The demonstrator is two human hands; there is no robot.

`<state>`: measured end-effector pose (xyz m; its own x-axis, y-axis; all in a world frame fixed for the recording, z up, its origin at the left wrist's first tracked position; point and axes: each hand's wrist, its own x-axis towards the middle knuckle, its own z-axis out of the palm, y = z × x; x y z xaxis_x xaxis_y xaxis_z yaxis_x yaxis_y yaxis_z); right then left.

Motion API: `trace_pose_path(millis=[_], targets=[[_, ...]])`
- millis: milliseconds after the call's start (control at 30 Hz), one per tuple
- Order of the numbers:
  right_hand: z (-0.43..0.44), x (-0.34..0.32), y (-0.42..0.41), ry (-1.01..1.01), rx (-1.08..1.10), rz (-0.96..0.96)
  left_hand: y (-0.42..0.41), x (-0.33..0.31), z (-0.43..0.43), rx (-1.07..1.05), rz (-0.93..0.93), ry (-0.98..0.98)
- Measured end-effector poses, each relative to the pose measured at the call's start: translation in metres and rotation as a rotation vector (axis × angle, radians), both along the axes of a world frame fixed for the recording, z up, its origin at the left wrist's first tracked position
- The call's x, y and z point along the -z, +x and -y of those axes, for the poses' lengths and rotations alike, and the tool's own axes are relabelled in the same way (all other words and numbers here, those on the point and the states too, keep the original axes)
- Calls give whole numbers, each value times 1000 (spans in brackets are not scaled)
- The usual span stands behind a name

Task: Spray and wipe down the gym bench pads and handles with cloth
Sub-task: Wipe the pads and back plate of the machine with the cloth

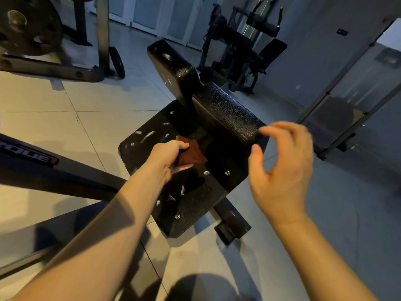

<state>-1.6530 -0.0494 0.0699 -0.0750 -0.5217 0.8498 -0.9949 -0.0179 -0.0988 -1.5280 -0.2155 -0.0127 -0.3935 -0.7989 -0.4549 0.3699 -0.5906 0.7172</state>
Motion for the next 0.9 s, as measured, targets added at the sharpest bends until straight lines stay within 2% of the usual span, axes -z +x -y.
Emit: trace_pose_path(millis=[67,167,200,267,367,500,600,733,900], targets=[[7,-1,-11,56,77,120,-15,3,2,-64,-49,14],[19,9,-14,158,28,391,-40,4,3,-173,-76,17],[21,12,-12,164,17,429,-44,-1,4,-209,-73,9],[24,16,-11,136,18,444,-45,-16,8,-261,-86,-42],[25,13,-12,105,19,470,-42,-37,-3,-305,-10,-242],[28,17,-11,56,44,450,-34,-36,-37,-205,17,-373],[30,18,-8,34,55,465,-26,-38,-39,-54,68,-372],[28,16,-8,69,44,497,-19,-44,-18,-265,84,-308],[23,12,-11,103,33,486,-25,-55,-15,-315,73,-374]])
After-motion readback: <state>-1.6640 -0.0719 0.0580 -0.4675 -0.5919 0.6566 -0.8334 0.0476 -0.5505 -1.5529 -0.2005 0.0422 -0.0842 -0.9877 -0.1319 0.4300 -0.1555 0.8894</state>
